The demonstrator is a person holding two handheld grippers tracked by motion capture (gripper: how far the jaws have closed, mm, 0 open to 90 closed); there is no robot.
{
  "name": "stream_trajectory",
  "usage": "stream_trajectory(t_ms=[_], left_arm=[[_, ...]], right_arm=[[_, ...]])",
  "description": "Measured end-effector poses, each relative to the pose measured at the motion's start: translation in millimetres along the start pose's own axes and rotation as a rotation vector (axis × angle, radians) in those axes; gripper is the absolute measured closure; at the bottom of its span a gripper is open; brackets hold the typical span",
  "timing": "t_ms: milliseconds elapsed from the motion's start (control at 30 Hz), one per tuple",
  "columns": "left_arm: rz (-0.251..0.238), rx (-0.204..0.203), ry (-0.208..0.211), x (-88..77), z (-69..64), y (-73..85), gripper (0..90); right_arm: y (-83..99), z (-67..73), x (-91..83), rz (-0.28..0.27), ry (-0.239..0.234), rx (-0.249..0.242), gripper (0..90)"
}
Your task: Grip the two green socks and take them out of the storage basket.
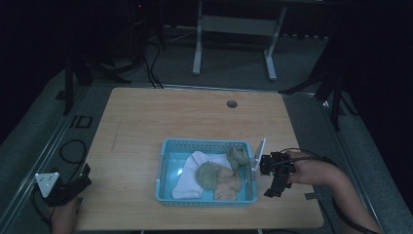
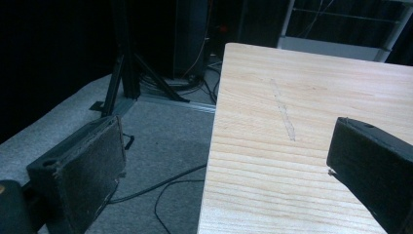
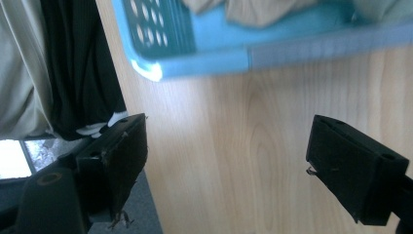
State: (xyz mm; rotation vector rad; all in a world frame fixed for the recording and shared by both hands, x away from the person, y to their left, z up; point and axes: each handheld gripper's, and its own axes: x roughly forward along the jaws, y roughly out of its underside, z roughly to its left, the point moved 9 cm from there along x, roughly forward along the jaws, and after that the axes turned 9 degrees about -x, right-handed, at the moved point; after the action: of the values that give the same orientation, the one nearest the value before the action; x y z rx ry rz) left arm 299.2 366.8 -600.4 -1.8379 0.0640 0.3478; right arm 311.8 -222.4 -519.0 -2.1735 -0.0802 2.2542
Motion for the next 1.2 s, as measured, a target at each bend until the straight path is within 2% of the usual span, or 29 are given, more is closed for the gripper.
stream_trajectory(t_ms=[100,267,700,800,833,967,1100,1200], left_arm=[[0.002,-0.001,0.001,0.2,0.2,0.0,0.7],[0.005,-0.001,0.004,0.3,0.1,0.1,0.7],[0.013,-0.004,0.007,1.1,0.3,0.5,0.7],[0.014,-0.005,0.006,1.1,0.5,0.5,0.7],[0.013,-0.005,0.007,1.1,0.3,0.4,0.7],[0.013,-0.002,0.008,1.1,0.1,0.5,0.7],[0.015,0.002,0.009,1.0,-0.1,0.6,0.7],[0.015,0.002,0.009,1.0,-0.1,0.6,0.7]], right_arm=[[-12.1,0.0,-1.1,0.004,-0.006,-0.034,14.6],[-30.1,-4.8,0.1,0.021,-0.013,-0.060,14.5],[-73.5,-11.1,11.4,0.010,-0.058,-0.134,14.5],[-79.2,-12.1,13.0,0.007,-0.054,-0.146,14.4],[-87.4,-12.3,15.4,-0.003,-0.043,-0.160,14.3],[-101.7,-17.8,19.9,-0.028,-0.017,-0.145,14.8],[-111.5,-24.0,27.3,-0.004,0.011,-0.181,18.8],[-119.3,-29.1,32.3,0.003,0.023,-0.187,21.5]])
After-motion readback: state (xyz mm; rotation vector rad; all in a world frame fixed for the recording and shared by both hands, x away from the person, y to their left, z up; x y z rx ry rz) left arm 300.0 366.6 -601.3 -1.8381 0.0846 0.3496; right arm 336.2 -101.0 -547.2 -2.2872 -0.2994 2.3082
